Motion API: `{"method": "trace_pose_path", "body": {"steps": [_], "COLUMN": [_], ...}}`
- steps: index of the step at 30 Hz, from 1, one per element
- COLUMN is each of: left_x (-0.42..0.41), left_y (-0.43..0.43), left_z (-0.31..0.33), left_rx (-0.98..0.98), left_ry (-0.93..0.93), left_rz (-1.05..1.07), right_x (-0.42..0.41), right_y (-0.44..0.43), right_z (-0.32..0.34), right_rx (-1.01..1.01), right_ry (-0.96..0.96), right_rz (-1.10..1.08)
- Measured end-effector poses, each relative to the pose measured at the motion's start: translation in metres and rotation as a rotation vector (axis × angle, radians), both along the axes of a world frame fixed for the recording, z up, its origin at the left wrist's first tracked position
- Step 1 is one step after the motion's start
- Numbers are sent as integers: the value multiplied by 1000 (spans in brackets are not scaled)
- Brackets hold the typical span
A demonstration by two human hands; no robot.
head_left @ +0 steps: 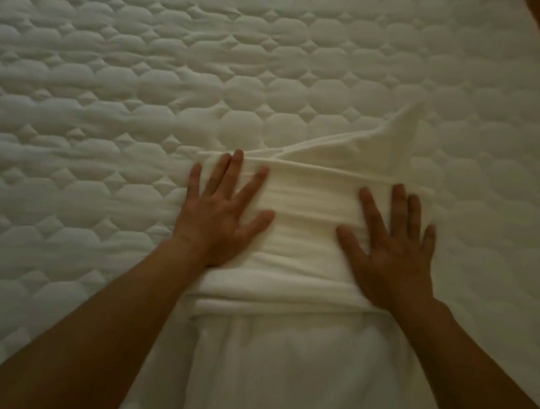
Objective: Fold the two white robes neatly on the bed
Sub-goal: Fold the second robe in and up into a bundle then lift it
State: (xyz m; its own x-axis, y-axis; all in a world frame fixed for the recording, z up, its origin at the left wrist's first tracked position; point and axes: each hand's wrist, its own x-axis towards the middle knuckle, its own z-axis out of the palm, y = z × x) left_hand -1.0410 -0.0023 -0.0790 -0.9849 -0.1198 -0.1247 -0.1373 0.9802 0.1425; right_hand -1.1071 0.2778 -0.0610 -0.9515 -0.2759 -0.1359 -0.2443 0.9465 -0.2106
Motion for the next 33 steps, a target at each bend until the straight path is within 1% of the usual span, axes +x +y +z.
{"method": "trace_pose_path", "body": {"steps": [4,7,10,12,16,17,19,21,23,24,25,27,28,30,33], "left_x": [-6,5,41,52,49,52,72,115,171,201,232,292,322,370,419], "left_y": [8,21,26,22,29,31,34,41,57,69,82,107,118,140,174], "left_z": [11,24,18,11,23,28,30,31,35,39,45,56,60,65,72], "left_rx": [-13,-69,23,82,65,74,164,332,589,688,749,846,871,844,769], "left_ry": [-39,-33,-61,-70,-98,-105,-104,-13,129,164,154,34,-25,-97,-143], "left_rz": [18,33,1,26,46,61,129,214,326,370,401,522,579,618,633], "right_x": [-2,-3,0,1,10,16,38,78,127,151,174,215,235,270,323], "right_y": [-1,-2,0,0,-13,-15,-11,4,25,37,50,80,97,132,173], "right_z": [2,3,2,3,17,22,30,35,37,38,39,43,45,54,61], "right_rx": [27,10,8,26,161,176,150,94,39,13,0,37,77,131,109], "right_ry": [-59,-43,-36,-34,-58,-63,-75,-88,-63,-87,-140,-223,-239,-236,-125], "right_rz": [-10,-12,-9,-16,-66,-93,-124,-66,44,90,118,147,167,231,298]}}
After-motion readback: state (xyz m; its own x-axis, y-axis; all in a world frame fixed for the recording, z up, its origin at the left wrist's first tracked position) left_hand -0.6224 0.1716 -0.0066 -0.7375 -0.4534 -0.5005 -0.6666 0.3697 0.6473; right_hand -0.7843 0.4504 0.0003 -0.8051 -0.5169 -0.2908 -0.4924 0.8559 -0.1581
